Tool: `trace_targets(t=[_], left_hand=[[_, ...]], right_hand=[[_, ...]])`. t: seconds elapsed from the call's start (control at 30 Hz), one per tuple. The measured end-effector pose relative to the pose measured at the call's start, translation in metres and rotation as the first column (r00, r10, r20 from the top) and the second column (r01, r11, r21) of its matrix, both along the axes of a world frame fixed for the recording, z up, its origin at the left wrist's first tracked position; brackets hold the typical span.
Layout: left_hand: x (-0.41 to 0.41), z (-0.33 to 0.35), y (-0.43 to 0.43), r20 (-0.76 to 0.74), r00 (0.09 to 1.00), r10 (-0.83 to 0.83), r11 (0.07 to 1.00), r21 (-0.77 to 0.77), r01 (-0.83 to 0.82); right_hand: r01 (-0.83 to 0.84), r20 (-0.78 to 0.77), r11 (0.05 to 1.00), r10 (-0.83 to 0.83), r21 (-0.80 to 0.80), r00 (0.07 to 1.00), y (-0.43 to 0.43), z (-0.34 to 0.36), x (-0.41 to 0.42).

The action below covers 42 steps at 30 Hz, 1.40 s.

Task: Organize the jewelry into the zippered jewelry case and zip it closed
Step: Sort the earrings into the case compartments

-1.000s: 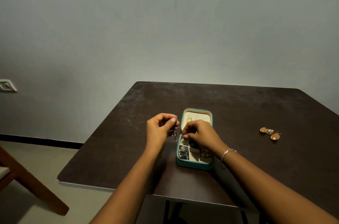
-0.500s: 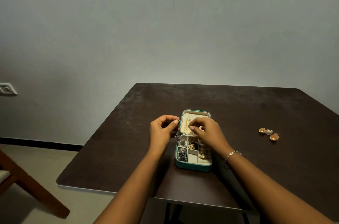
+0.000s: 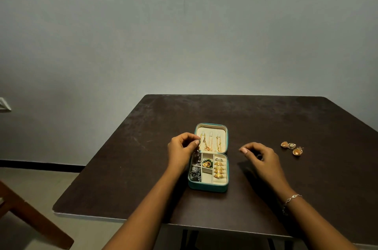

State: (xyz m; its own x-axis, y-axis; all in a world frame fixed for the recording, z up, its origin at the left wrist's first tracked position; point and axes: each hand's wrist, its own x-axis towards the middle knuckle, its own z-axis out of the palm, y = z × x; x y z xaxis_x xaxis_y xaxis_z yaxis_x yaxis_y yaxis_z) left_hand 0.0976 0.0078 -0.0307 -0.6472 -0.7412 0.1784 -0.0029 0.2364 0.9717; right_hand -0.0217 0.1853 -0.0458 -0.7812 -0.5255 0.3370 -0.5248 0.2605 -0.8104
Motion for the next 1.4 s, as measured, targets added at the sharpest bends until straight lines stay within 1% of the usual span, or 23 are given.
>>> trace_targets(t=[0.07,0.13,0.37,0.5,0.63,0.7,0.8,0.93,1.03,1.1,1.17,1.27,1.4], left_hand=[[0.001,-0.003,-0.001,0.043,0.998,0.035,0.996,-0.079,-0.032],[0.004,-0.005,0.000,0.076,0.996,0.054,0.991,-0.127,-0.044],[0.018,-0.010,0.005,0.181,0.982,0.048,0.967,-0.255,0.000],[0.019,-0.012,0.004,0.217,0.971,0.095,0.919,-0.393,-0.002],[0.017,-0.013,0.005,0.256,0.962,0.098,0.914,-0.406,0.015],[0.016,-0.011,0.008,0.246,0.963,0.111,0.906,-0.423,0.003],[0.010,-0.006,0.016,0.188,0.974,0.126,0.879,-0.477,-0.022],[-0.009,0.000,0.041,0.015,0.998,0.057,0.844,-0.535,-0.040],[-0.029,0.000,0.072,-0.128,0.991,-0.023,0.842,-0.538,-0.050],[-0.041,-0.002,0.093,-0.180,0.981,-0.071,0.844,-0.534,-0.037],[-0.055,-0.008,0.112,-0.184,0.975,-0.123,0.847,-0.531,0.007],[-0.075,-0.020,0.132,-0.128,0.976,-0.174,0.848,-0.524,0.083],[-0.099,-0.037,0.146,-0.032,0.982,-0.187,0.853,-0.501,0.146]], right_hand=[[-0.004,0.017,1.000,0.004,-0.005,1.000,0.004,-0.002,0.000],[-0.010,0.027,1.000,0.010,-0.004,1.000,0.009,-0.004,0.000],[-0.030,0.016,0.999,0.030,0.014,0.999,0.030,-0.005,-0.006],[-0.032,0.015,0.999,0.031,0.020,0.999,0.040,-0.009,-0.011],[-0.039,0.021,0.999,0.038,0.029,0.999,0.048,-0.010,-0.015],[-0.046,0.012,0.998,0.046,0.032,0.999,0.051,-0.009,-0.016],[-0.050,0.010,0.998,0.049,0.025,0.999,0.059,-0.005,-0.018],[-0.024,-0.002,0.999,0.024,0.029,1.000,0.079,-0.001,-0.031],[0.027,0.069,0.999,-0.028,0.023,0.997,0.099,0.000,-0.051],[0.081,0.119,0.997,-0.082,0.012,0.989,0.108,-0.003,-0.064],[0.156,0.148,0.988,-0.155,0.005,0.977,0.117,-0.005,-0.078],[0.245,0.173,0.970,-0.239,-0.014,0.956,0.121,-0.009,-0.096],[0.242,0.166,0.970,-0.240,0.003,0.957,0.115,-0.013,-0.111]])
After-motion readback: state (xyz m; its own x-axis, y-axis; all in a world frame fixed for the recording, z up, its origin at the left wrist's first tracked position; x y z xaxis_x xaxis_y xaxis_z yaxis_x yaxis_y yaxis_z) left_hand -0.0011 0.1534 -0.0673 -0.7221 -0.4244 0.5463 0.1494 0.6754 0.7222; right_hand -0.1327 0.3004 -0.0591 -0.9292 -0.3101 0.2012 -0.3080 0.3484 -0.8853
